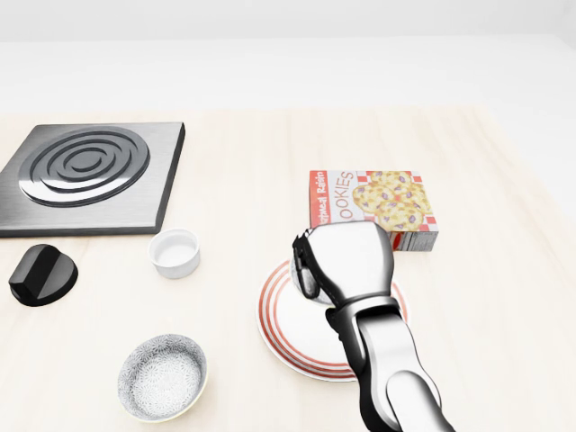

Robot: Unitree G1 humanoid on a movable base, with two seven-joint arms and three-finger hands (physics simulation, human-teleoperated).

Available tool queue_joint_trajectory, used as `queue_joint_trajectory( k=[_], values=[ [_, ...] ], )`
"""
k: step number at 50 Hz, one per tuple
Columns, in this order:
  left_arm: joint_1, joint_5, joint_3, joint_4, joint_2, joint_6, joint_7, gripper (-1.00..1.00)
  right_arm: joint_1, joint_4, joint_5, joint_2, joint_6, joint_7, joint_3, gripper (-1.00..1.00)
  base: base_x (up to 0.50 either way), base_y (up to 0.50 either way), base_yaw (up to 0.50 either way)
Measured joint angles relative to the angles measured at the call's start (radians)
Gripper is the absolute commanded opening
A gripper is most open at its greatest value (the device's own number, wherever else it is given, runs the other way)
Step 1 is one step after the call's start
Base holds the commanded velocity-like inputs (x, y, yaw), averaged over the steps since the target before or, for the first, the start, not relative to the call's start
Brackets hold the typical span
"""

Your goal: Pick the akita bowl next to the plate and place it on the plate.

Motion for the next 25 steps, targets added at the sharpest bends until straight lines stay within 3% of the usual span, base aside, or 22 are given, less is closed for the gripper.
queue_joint_trajectory(
  k=[25],
  values=[
    [0.001,-0.001,0.000,0.002,0.001,0.000,-0.001,1.00,-0.011,0.083,0.030,-0.002,-0.005,-0.031,0.001,-1.00,0.00,0.00,0.00]
  ],
)
